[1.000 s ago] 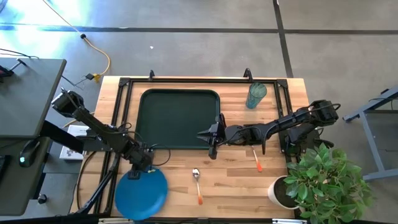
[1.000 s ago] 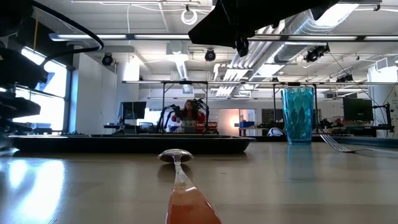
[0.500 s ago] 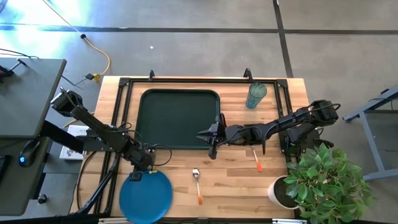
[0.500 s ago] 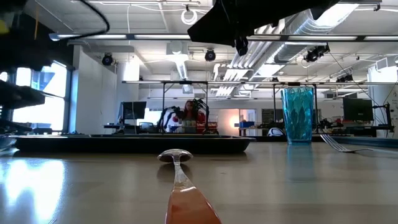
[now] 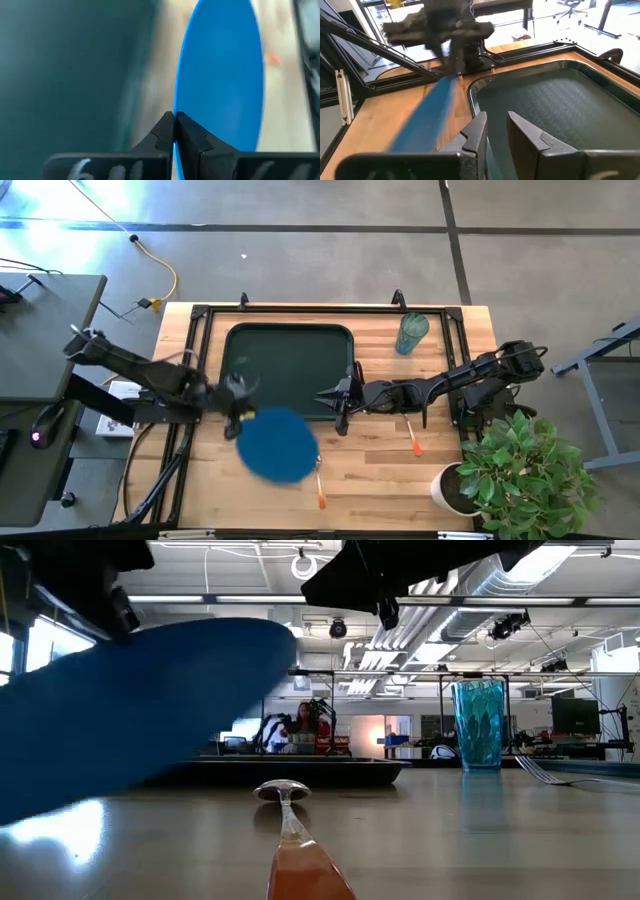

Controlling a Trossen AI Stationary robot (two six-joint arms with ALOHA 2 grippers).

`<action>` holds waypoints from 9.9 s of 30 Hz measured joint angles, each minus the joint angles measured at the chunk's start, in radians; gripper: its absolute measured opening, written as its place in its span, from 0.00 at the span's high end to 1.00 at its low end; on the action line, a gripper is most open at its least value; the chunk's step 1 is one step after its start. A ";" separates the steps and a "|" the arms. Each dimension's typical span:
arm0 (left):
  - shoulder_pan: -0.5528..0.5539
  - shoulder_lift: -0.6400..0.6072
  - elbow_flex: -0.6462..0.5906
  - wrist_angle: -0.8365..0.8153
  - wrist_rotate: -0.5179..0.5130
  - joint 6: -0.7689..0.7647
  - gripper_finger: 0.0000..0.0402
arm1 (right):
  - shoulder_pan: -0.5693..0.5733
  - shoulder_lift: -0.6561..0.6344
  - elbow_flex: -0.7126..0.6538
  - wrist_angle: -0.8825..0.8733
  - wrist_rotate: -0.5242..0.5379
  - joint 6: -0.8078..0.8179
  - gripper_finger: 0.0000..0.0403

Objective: Pick and place plate/cup/fork/spoon on tray
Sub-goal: Put the blue plate on the black tray, then put the blue cup on the black tray to the top left of the blue plate

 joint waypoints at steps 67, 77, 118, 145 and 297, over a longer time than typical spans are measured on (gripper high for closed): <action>0.367 -0.119 -0.383 0.831 0.134 0.222 0.88 | -0.013 -0.040 0.230 -0.909 0.180 0.421 0.83; 0.185 -0.027 -0.498 0.941 -0.139 0.285 0.97 | -0.008 0.175 0.229 -0.945 0.022 0.546 0.73; 0.519 0.674 0.103 1.208 0.146 0.728 0.75 | 0.068 -0.158 0.229 -1.380 0.262 0.980 0.68; 0.673 0.989 0.468 1.316 0.371 0.687 0.75 | -0.772 -0.407 0.230 -1.681 0.329 0.517 0.62; 0.736 0.517 -0.541 1.665 -0.683 0.376 0.05 | -0.641 -0.475 0.075 -0.780 -0.192 -0.011 0.75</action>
